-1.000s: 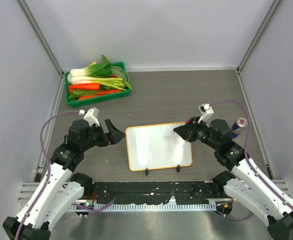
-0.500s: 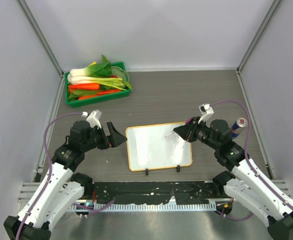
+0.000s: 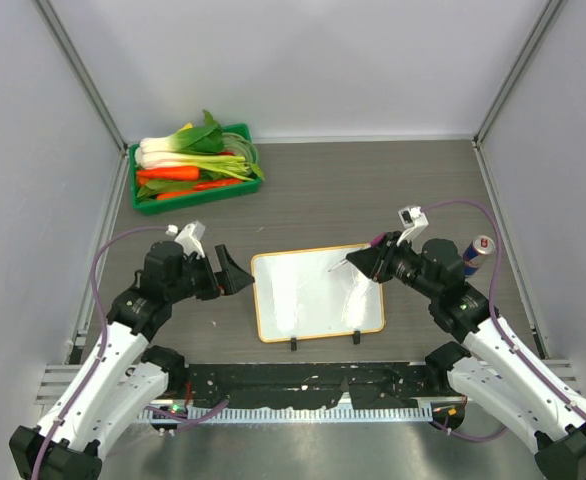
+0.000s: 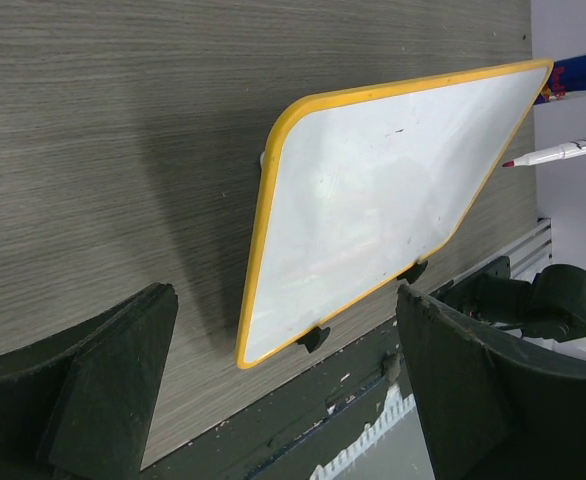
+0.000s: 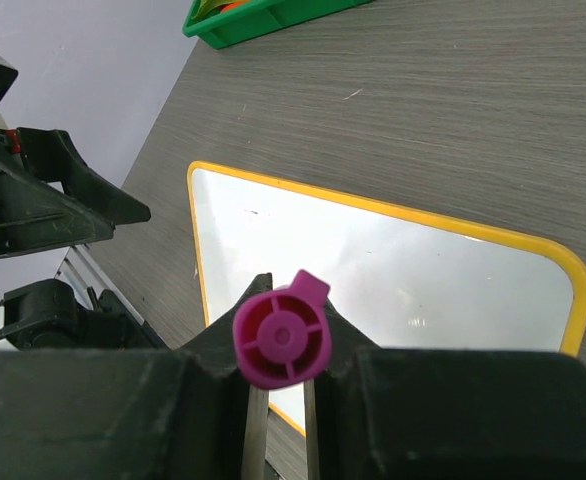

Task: Write a sentence on the whiteboard
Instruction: Move the whiteboard to the center of the board, then pass from the right arm to the left

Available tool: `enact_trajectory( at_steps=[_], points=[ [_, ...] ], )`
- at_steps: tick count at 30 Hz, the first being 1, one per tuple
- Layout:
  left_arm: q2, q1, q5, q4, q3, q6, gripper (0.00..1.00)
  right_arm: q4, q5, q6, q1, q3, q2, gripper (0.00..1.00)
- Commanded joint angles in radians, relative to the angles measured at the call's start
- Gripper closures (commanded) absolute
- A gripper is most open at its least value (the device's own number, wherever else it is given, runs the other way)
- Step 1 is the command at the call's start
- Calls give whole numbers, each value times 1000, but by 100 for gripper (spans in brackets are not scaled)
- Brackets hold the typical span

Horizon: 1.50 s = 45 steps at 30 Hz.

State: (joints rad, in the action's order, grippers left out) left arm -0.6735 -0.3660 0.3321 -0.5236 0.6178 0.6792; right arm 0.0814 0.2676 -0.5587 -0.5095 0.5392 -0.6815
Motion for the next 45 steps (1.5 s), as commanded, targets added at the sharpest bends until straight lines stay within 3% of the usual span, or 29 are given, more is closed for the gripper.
enact_trajectory(
  at_steps=[1, 21, 33, 45],
  points=[
    [14, 4, -10, 37, -9, 13, 6, -69, 1, 3, -4, 15, -3, 99],
    [-5, 4, -2, 62, -41, 37, 7, -75, 16, 6, -4, 21, -15, 99],
    [-20, 4, 59, 185, -133, 126, 6, -75, 38, -6, -4, 21, -4, 99],
    [-87, 4, 202, 586, -294, 224, 7, -118, 99, -23, -4, 11, 33, 99]
  ],
)
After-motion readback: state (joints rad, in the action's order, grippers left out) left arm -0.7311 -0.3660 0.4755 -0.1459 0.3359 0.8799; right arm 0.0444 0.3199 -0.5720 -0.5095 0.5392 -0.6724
